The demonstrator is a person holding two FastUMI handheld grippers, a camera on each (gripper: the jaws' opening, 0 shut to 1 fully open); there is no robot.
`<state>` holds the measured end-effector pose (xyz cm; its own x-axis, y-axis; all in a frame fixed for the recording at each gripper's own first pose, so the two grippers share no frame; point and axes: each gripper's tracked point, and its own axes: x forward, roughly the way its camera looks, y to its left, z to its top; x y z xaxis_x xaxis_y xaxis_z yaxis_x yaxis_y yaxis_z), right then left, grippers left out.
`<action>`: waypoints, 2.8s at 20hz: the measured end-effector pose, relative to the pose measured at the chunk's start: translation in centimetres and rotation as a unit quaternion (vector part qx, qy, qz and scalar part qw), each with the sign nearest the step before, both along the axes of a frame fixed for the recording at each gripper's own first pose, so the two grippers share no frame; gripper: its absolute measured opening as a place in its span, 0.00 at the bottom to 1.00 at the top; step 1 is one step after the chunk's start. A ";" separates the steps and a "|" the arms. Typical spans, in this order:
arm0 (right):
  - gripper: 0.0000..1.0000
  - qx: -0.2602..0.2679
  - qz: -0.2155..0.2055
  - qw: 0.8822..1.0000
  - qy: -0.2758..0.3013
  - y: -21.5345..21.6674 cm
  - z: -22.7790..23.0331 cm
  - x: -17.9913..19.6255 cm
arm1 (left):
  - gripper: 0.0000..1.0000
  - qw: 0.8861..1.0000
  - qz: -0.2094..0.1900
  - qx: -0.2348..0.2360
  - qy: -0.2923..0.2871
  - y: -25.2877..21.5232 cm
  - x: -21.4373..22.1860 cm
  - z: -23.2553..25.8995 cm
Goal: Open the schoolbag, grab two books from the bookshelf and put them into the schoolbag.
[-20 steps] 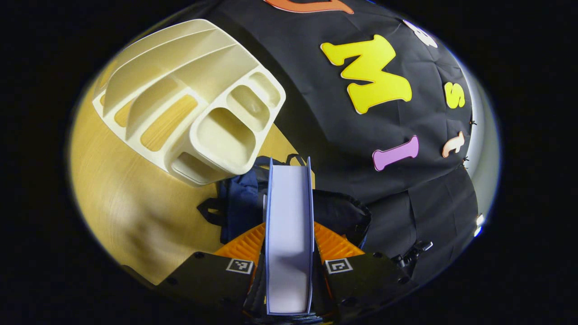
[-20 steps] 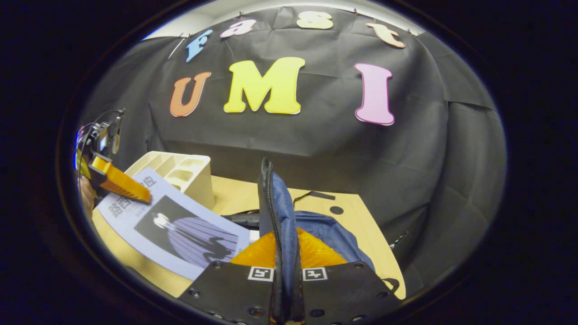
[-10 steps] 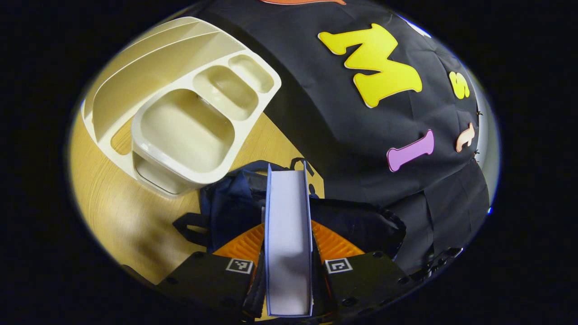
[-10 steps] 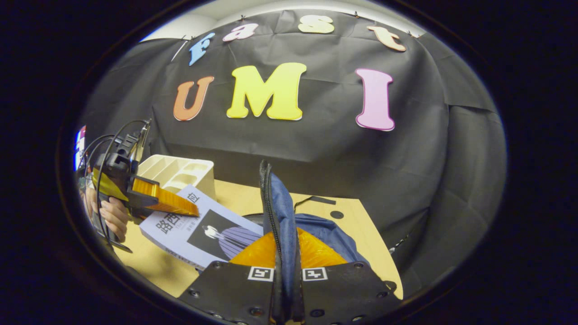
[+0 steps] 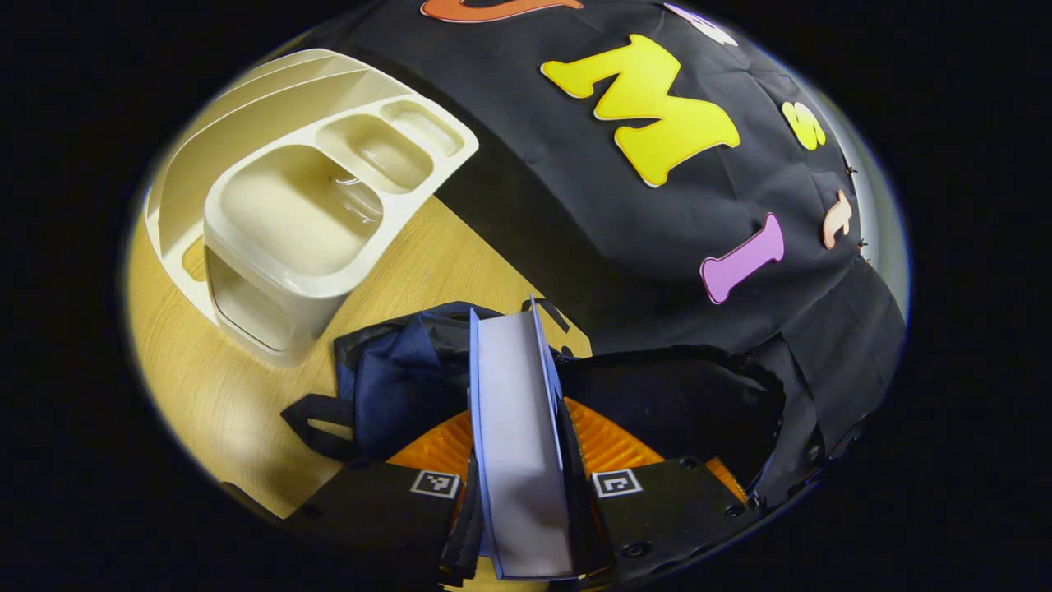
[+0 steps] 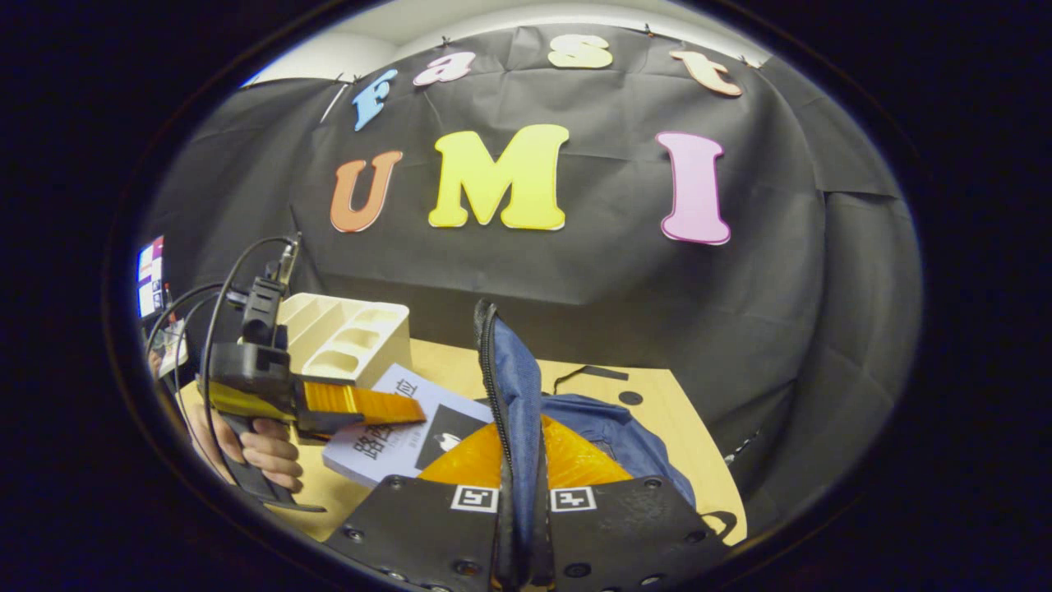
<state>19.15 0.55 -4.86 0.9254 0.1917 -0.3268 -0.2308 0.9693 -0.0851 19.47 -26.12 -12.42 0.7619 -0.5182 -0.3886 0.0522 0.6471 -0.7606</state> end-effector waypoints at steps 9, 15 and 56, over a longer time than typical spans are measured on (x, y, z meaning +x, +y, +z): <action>0.06 0.002 0.001 1.000 -0.018 -0.3 0.8 0.1 | 0.45 0.998 -0.007 -0.062 0.003 -6.5 1.4 -2.4; 0.08 0.013 0.000 1.000 -0.019 -0.9 0.6 0.2 | 0.45 0.997 -0.007 -0.078 0.002 -8.4 2.2 -2.5; 0.60 0.005 -0.098 0.994 0.043 -1.7 -6.4 -2.6 | 0.93 0.935 0.090 0.303 -0.164 12.8 -5.1 2.8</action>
